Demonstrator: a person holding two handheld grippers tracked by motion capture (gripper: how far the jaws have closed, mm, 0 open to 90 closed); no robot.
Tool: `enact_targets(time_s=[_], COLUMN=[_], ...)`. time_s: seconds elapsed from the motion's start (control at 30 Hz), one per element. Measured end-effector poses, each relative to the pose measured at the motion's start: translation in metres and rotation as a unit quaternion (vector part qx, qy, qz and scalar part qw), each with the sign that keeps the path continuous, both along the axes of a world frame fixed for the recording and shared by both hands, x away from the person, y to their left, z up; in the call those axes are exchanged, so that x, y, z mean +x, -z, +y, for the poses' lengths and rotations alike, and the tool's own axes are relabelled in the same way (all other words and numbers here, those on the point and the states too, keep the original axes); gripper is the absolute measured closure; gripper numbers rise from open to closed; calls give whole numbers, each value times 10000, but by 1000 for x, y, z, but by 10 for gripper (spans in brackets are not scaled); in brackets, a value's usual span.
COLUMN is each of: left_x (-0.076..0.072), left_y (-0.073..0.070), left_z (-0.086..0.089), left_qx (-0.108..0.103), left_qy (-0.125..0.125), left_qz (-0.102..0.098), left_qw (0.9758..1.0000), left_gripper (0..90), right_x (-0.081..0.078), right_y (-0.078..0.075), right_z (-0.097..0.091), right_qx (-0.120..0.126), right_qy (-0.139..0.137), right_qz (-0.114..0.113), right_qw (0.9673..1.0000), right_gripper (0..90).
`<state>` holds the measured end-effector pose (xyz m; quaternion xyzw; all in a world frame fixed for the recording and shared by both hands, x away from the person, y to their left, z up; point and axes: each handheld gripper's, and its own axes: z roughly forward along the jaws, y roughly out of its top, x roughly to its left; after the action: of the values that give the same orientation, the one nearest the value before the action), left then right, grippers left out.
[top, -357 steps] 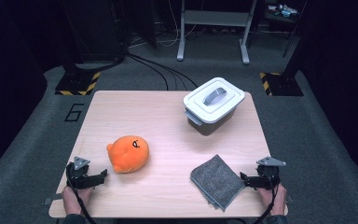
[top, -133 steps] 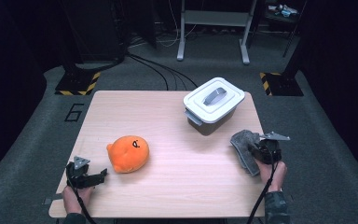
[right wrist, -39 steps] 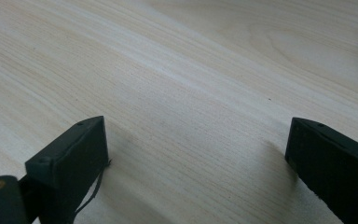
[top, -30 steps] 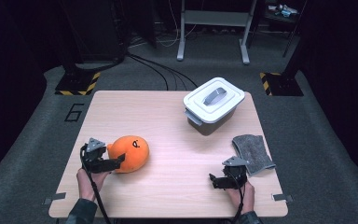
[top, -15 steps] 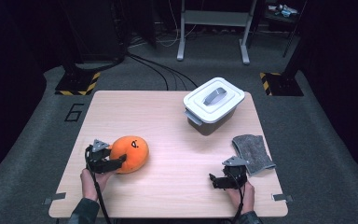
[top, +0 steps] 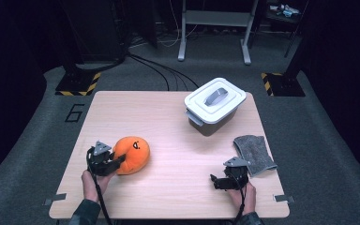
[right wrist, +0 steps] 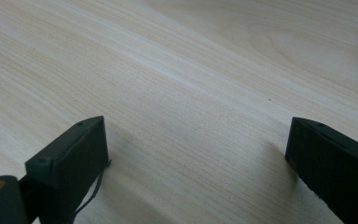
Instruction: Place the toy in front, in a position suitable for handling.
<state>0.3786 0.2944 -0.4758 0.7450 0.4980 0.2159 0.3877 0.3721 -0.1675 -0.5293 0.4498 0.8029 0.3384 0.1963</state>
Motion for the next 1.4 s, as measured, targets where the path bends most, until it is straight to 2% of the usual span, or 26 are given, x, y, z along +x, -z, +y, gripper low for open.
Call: enact_targets(time_s=[0.17,0.3,0.37,0.43,0.47,0.67,1.07,1.4], left_x=[-4,-4,-4,-4,-3,-1,7,15], left_y=[-1,-5,-7,-9,-9,-14,-21,-20], left_z=[1,-2,-6,-10,-13,-24,-43,-57], left_qx=[-294,-379,-395,-381,-413,-448,-502,-496], left_qy=[39,145,220,364,364,630,908,1172], left_qz=[-161,-227,-293,-245,-302,-288,-346,-275], left_qw=[9994,9989,9985,9983,9980,9966,9940,9915], left_gripper=[688,696,696,696,696,695,692,689], right_x=[0,0,0,0,0,0,0,0], right_y=[0,0,0,0,0,0,0,0], right_z=[0,0,0,0,0,0,0,0], right_qx=[0,2,5,2,0,3,5,4], right_qy=[0,-2,1,-2,-2,-1,0,-1], right_qz=[-2,-1,2,-1,-2,1,-3,1], right_qw=[10000,10000,10000,10000,10000,10000,10000,10000], right_gripper=[51,51,51,51,51,51,51,51])
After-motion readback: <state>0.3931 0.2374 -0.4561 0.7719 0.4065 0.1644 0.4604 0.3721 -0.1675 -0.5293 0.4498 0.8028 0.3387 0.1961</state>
